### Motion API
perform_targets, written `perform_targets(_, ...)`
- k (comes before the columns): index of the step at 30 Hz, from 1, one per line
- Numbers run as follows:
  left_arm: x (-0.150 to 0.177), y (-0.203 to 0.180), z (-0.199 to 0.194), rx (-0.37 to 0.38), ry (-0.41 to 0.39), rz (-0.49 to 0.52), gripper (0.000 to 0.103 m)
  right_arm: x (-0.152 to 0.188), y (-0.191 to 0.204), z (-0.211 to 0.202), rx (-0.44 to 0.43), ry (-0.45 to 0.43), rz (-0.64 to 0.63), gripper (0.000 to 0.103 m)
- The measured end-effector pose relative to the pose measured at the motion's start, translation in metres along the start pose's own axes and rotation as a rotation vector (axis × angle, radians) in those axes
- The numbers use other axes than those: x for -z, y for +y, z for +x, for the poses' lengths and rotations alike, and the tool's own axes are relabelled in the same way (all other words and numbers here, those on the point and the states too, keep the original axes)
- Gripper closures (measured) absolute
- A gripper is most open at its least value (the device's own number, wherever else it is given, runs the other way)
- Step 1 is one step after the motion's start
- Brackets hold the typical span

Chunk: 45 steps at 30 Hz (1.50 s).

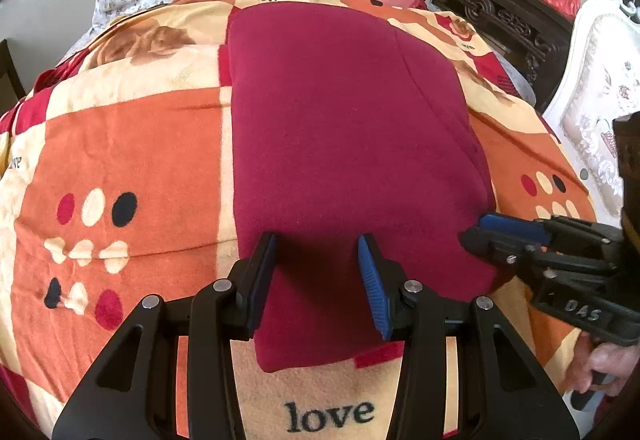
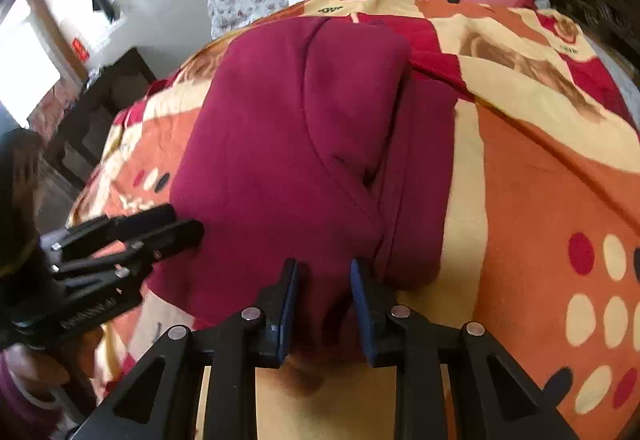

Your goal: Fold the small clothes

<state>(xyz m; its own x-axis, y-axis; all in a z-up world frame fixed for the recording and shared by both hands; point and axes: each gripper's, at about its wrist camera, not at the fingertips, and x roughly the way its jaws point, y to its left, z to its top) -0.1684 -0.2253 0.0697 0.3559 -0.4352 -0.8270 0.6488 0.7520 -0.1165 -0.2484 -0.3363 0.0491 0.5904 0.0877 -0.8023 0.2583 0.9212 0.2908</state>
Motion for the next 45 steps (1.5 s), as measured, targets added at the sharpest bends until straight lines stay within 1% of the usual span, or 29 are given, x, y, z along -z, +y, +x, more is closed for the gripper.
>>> perform_targets(2, -0.001, 0.001, -0.001, 0.008, 0.003, -0.011, 0.06, -0.005, 0.001, -0.01, -0.006, -0.015, 0.013, 0.076)
perform_targets(6, -0.007, 0.008, -0.004, 0.006, -0.01, -0.025, 0.06, -0.019, 0.004, -0.027, -0.025, -0.078, 0.028, 0.076)
perform_targets(8, -0.011, 0.012, -0.007, 0.007, -0.018, -0.033, 0.06, -0.027, 0.005, -0.029, -0.024, -0.105, 0.035, 0.076)
perform_targets(10, -0.015, 0.017, -0.008, 0.01, -0.026, -0.047, 0.06, -0.037, 0.005, -0.022, -0.015, -0.108, 0.042, 0.074)
perform_targets(12, -0.019, 0.022, -0.007, 0.015, -0.028, -0.063, 0.057, -0.044, 0.004, -0.008, -0.008, -0.104, 0.047, 0.073)
perform_targets(13, -0.021, 0.025, -0.006, 0.022, -0.028, -0.073, 0.051, -0.046, 0.001, -0.002, 0.014, -0.102, 0.045, 0.073)
perform_targets(14, -0.023, 0.028, -0.005, 0.038, -0.03, -0.087, 0.044, -0.048, -0.004, 0.007, 0.054, -0.091, 0.041, 0.07)
perform_targets(15, -0.024, 0.032, -0.003, 0.058, -0.031, -0.1, 0.042, -0.048, -0.011, 0.019, 0.061, -0.067, 0.051, 0.064)
perform_targets(17, -0.028, 0.039, 0.002, 0.101, -0.02, -0.127, 0.042, -0.045, -0.024, 0.021, 0.002, -0.075, 0.103, 0.064)
perform_targets(19, -0.031, 0.049, 0.007, 0.154, -0.003, -0.168, 0.042, -0.045, -0.028, 0.012, -0.013, -0.096, 0.1, 0.064)
perform_targets(20, -0.033, 0.055, 0.01, 0.182, -0.002, -0.189, 0.042, -0.044, -0.029, 0.006, -0.009, -0.113, 0.105, 0.059)
perform_targets(21, -0.034, 0.061, 0.013, 0.207, -0.003, -0.21, 0.041, -0.043, -0.031, 0.002, -0.003, -0.125, 0.114, 0.048)
perform_targets(23, -0.037, 0.069, 0.019, 0.24, -0.014, -0.239, 0.031, -0.042, -0.04, -0.003, -0.027, -0.15, 0.135, 0.036)
perform_targets(24, -0.038, 0.072, 0.024, 0.258, -0.02, -0.253, 0.03, -0.042, -0.046, -0.001, -0.056, -0.154, 0.15, 0.033)
perform_targets(25, -0.039, 0.073, 0.027, 0.273, -0.017, -0.26, 0.029, -0.044, -0.051, 0.003, -0.07, -0.147, 0.162, 0.032)
perform_targets(27, -0.041, 0.073, 0.037, 0.322, 0.009, -0.275, 0.029, -0.048, -0.062, 0.017, -0.085, -0.104, 0.192, 0.024)
perform_targets(28, -0.042, 0.073, 0.042, 0.344, 0.022, -0.285, 0.028, -0.049, -0.067, 0.022, -0.095, -0.093, 0.213, 0.022)
perform_targets(29, -0.042, 0.072, 0.046, 0.358, 0.029, -0.293, 0.026, -0.05, -0.072, 0.025, -0.129, -0.093, 0.241, 0.021)
perform_targets(30, -0.042, 0.072, 0.048, 0.362, 0.032, -0.296, 0.024, -0.05, -0.077, 0.03, -0.186, -0.097, 0.274, 0.021)
perform_targets(31, -0.043, 0.071, 0.05, 0.358, 0.032, -0.297, 0.022, -0.05, -0.079, 0.034, -0.217, -0.095, 0.285, 0.021)
perform_targets(33, -0.045, 0.068, 0.051, 0.359, 0.031, -0.292, 0.021, -0.051, -0.078, 0.042, -0.246, -0.098, 0.284, 0.019)
perform_targets(35, -0.046, 0.065, 0.052, 0.366, 0.038, -0.29, 0.021, -0.053, -0.073, 0.041, -0.246, -0.122, 0.269, 0.02)
perform_targets(36, -0.046, 0.063, 0.052, 0.371, 0.045, -0.285, 0.021, -0.054, -0.071, 0.041, -0.248, -0.124, 0.265, 0.029)
perform_targets(37, -0.047, 0.06, 0.052, 0.359, 0.046, -0.273, 0.022, -0.055, -0.067, 0.041, -0.241, -0.125, 0.262, 0.035)
perform_targets(39, -0.048, 0.055, 0.047, 0.334, 0.033, -0.248, 0.029, -0.056, -0.06, 0.036, -0.221, -0.126, 0.25, 0.05)
perform_targets(41, -0.048, 0.055, 0.041, 0.328, 0.021, -0.238, 0.042, -0.056, -0.056, 0.028, -0.225, -0.129, 0.241, 0.059)
perform_targets(42, -0.048, 0.055, 0.035, 0.333, 0.014, -0.233, 0.045, -0.056, -0.051, 0.021, -0.235, -0.135, 0.236, 0.061)
perform_targets(43, -0.049, 0.056, 0.03, 0.34, 0.01, -0.226, 0.052, -0.056, -0.047, 0.016, -0.239, -0.139, 0.23, 0.061)
perform_targets(45, -0.048, 0.057, 0.017, 0.352, 0.009, -0.217, 0.054, -0.056, -0.032, 0.002, -0.246, -0.145, 0.201, 0.062)
